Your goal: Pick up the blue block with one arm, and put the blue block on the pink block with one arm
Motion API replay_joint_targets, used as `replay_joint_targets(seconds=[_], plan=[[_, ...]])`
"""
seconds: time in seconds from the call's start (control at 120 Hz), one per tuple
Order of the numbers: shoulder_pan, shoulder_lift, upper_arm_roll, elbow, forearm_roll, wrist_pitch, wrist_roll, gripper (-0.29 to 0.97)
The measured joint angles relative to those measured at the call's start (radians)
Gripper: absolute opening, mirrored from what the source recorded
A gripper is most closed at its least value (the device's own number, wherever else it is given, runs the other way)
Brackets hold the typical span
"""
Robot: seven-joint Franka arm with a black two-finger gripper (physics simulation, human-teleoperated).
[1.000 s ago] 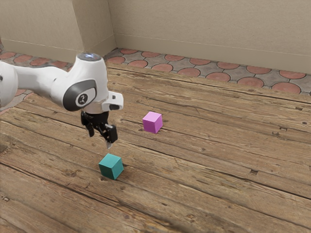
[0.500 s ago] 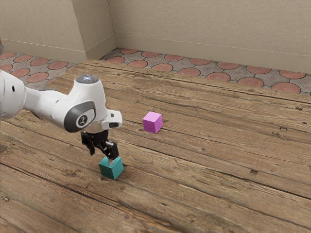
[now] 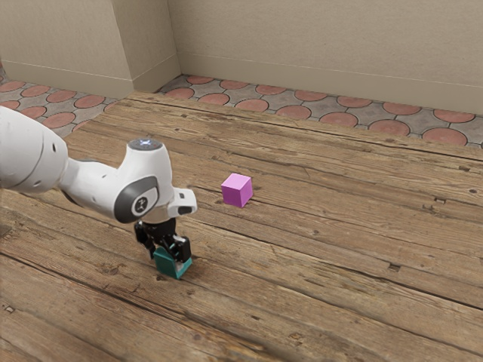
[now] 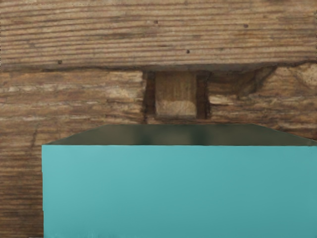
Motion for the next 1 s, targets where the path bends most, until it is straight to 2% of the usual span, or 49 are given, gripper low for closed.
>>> replay_joint_targets(seconds=[0.15, 0.383, 0.617, 0.858, 1.0], plan=[[0.0, 0.011, 0.001, 0.013, -0.017, 0.011, -0.001, 0.43], [0.003, 0.014, 0.007, 0.074, -0.013, 0.014, 0.001, 0.37], [0.055, 0.145, 0.01, 0.379, -0.01, -0.083, 0.036, 0.36], [0.077, 0.212, 0.003, 0.633, -0.018, -0.268, 0.083, 0.36], [0.092, 0.29, -0.011, 0.795, -0.032, -0.361, 0.109, 0.37]])
